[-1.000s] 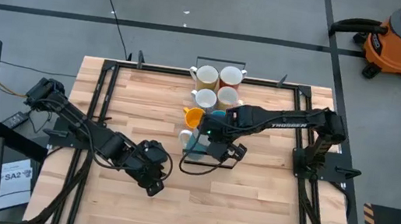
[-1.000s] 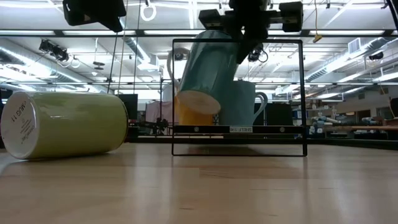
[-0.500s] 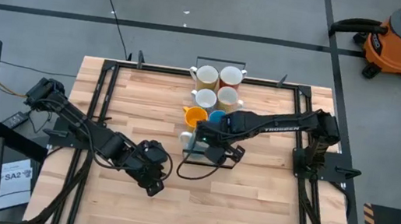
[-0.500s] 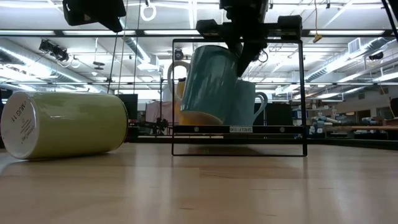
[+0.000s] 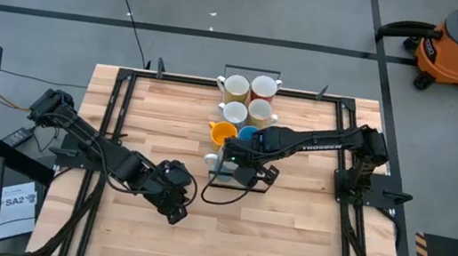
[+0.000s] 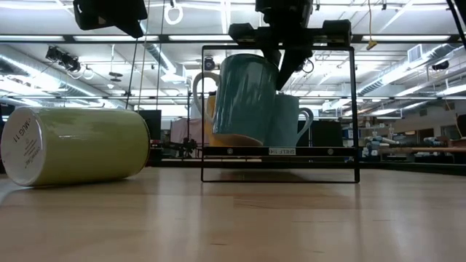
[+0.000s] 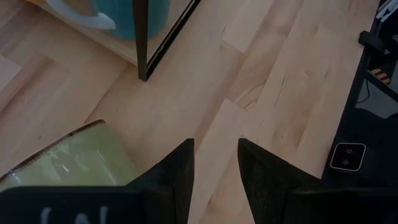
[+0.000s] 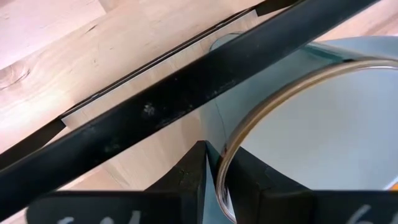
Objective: Place coffee mugs
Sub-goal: Put the light blue mug on the shelf
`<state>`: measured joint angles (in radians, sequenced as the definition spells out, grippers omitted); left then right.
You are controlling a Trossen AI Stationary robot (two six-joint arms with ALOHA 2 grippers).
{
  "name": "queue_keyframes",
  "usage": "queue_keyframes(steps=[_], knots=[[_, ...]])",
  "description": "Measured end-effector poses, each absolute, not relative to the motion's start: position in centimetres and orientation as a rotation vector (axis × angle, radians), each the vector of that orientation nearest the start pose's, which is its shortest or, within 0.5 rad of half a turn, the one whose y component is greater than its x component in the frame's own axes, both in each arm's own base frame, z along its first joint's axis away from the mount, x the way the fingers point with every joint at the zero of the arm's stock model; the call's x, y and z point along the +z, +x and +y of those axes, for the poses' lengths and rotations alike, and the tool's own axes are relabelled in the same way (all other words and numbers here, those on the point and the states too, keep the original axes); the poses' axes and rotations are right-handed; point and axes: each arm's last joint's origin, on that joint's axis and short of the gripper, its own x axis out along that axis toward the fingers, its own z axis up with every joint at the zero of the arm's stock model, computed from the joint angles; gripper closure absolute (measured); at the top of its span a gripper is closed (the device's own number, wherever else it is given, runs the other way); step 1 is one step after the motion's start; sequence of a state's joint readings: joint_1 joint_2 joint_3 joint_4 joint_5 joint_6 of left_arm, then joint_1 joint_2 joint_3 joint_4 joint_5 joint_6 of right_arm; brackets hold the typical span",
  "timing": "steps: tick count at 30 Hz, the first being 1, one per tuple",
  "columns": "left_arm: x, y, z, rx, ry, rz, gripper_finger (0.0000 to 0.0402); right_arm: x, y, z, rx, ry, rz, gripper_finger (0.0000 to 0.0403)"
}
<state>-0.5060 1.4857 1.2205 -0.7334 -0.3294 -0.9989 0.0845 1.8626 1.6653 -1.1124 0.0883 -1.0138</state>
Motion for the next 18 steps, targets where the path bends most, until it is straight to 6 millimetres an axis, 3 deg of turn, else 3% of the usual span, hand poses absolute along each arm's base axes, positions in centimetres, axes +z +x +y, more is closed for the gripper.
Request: queue_keyframes(steps=[11,18], knots=[[28.03,26.80,-13.78,0.297,-0.521,0.884,0.0272,27.42,37.31,2.91,0.656,-0.972,1.184,0.0335],[28.03,26.80,-13.79,0.297,-0.521,0.884,0.0272,27.40,37.33,2.90,0.655,-0.970,1.185,0.0296]])
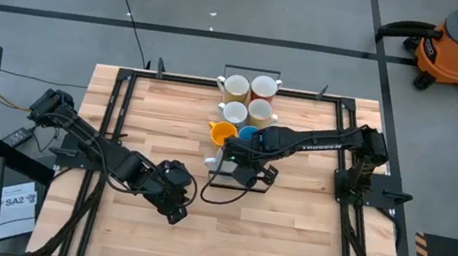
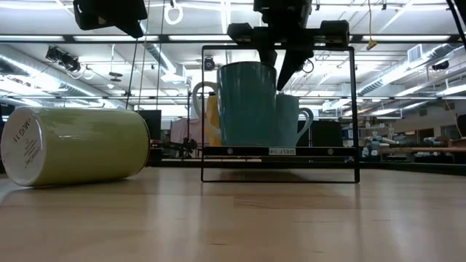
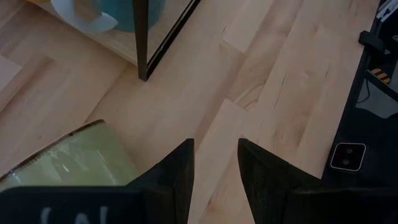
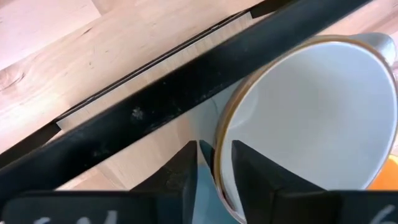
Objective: Place coffee mugs
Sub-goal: Put the light blue mug on the shelf, then adjust the yellow mug on the shelf
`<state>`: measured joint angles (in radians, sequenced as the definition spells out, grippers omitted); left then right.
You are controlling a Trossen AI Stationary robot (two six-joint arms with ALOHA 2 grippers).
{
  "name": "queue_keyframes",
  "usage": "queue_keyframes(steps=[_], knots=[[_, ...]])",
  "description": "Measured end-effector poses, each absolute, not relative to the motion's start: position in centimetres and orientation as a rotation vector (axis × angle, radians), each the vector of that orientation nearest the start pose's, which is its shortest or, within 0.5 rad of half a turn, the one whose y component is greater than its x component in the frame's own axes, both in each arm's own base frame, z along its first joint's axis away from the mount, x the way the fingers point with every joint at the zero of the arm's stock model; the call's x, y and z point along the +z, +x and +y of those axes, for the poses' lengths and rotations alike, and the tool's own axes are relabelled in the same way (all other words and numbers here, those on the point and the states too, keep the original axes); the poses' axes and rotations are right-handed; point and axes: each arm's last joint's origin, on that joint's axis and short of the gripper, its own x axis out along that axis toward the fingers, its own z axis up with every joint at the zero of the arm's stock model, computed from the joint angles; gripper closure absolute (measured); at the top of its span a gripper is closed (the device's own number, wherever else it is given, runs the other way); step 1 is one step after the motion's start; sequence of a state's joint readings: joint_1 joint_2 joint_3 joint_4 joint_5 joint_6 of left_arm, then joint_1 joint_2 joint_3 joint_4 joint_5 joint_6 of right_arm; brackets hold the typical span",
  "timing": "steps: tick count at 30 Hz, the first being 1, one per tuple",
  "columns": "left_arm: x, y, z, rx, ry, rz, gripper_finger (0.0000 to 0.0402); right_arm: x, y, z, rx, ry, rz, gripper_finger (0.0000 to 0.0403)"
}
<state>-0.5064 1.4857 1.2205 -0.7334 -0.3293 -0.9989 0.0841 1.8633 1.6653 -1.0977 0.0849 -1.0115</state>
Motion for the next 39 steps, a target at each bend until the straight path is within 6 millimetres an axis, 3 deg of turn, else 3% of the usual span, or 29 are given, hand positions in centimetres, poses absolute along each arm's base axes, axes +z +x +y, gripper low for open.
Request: queue_keyframes(steps=[6,14,22,31,39], knots=[[28.0,26.8,-13.8,0.297,-0.521,0.884,0.0272,27.4,37.5,2.9,0.652,-0.968,1.166,0.0266],[28.0,26.8,-13.8,0.297,-0.521,0.885,0.0272,27.6,37.5,3.0,0.645,-0.976,1.153,0.0265],[28.0,26.8,-12.6,0.307,-0.515,0.935,0.0272,29.9,36.3,3.7,0.628,-1.001,1.080,0.0265],[27.6,26.3,-7.4,0.561,-0.446,1.038,0.0272,34.4,33.5,3.7,0.504,-0.935,0.955,0.0265],[27.5,27.8,-1.1,0.663,-0.353,1.024,0.0272,38.9,29.6,3.2,0.361,-0.794,0.841,0.0265]])
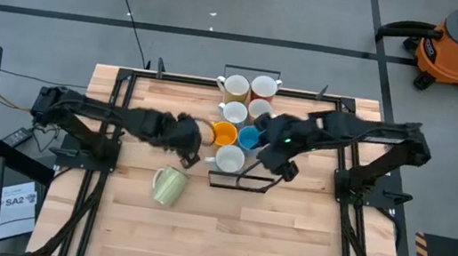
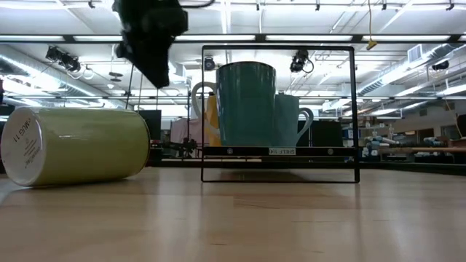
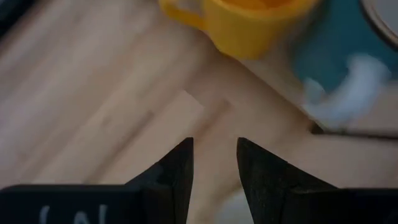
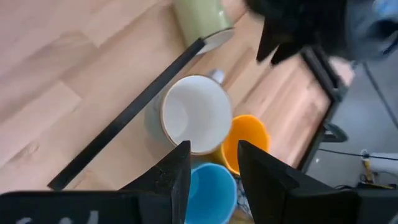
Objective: Place coffee mugs
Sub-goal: Adjust the yellow mug on the shelf
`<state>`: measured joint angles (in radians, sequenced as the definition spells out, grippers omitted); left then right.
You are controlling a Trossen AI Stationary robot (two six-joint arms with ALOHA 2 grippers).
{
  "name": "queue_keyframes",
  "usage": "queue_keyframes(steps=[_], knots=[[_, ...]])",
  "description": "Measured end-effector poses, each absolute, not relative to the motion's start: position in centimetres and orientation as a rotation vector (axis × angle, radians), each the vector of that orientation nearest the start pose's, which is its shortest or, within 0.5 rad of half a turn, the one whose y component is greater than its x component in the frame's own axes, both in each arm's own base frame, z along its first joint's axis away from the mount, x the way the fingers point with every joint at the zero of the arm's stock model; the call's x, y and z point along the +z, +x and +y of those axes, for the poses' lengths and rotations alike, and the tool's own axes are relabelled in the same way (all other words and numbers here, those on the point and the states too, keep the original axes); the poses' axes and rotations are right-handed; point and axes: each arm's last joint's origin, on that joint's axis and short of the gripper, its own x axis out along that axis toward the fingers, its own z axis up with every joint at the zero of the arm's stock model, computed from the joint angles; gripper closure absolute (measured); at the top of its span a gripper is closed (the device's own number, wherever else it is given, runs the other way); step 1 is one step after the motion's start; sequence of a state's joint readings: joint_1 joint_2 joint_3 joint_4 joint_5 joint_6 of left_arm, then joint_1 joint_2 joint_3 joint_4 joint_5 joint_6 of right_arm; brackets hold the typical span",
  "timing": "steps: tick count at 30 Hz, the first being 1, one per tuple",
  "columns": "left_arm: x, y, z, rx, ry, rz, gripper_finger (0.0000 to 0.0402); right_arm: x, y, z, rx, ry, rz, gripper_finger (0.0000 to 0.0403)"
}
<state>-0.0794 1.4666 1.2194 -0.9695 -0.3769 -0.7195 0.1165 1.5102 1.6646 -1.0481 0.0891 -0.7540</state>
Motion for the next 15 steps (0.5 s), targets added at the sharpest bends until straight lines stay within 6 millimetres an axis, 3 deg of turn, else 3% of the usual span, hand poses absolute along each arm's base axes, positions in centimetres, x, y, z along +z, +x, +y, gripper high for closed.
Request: queue_keyframes(steps=[7,15], knots=[[28.0,28.7,3.3,0.712,-0.367,0.925,0.0272,42.0,26.1,2.7,0.288,-0.732,0.728,0.0265],[27.1,30.3,5.4,0.679,-0.430,0.884,0.0272,43.5,24.1,1.7,0.233,-0.714,0.677,0.0265]])
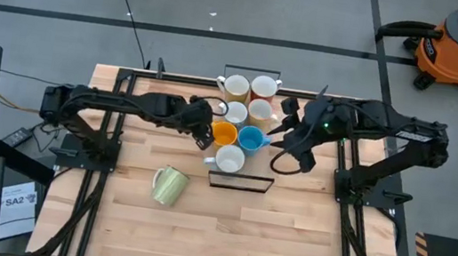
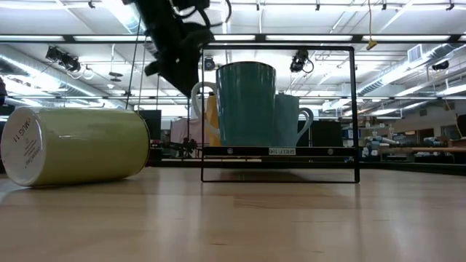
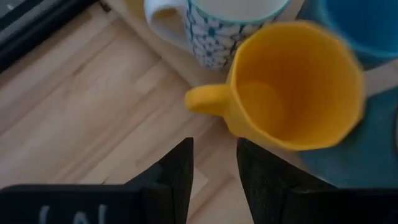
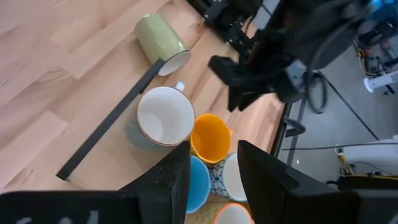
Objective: Place coffee mugs
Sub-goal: Adjust the yellow mug on the shelf
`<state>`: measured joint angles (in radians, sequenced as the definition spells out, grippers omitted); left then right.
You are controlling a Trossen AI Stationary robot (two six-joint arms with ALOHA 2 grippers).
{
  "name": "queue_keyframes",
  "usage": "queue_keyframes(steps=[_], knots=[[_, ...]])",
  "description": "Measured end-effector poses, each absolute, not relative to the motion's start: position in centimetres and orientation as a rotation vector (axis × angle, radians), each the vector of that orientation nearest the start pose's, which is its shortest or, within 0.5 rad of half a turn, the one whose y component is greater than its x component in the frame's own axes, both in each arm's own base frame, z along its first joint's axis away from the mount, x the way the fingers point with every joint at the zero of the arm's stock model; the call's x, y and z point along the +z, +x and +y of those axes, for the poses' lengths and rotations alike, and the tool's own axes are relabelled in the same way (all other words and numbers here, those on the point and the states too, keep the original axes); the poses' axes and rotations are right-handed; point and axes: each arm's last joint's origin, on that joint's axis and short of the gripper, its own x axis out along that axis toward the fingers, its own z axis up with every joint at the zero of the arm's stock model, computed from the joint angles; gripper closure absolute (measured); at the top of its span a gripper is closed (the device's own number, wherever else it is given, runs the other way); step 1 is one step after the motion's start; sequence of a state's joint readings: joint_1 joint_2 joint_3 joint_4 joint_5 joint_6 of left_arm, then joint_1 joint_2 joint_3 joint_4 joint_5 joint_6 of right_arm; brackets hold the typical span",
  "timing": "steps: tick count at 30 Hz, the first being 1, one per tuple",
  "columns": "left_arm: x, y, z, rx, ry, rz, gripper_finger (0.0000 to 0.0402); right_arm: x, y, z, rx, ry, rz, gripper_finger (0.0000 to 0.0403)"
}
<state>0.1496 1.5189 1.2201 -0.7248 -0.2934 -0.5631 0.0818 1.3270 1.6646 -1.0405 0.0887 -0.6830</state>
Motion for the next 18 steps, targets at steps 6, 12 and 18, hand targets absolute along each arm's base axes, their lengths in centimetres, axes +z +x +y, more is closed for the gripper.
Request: queue_keyframes(steps=[6,12,18], knots=[[24.8,31.7,5.6,0.686,-0.423,0.949,0.0272,43.6,23.9,1.0,0.206,-0.704,0.681,0.0265],[23.9,33.0,5.7,0.673,-0.432,0.907,0.0272,43.6,23.9,0.5,0.186,-0.696,0.689,0.0265],[23.9,33.0,5.7,0.669,-0.433,0.903,0.0272,43.6,23.9,0.1,0.175,-0.688,0.696,0.0265]])
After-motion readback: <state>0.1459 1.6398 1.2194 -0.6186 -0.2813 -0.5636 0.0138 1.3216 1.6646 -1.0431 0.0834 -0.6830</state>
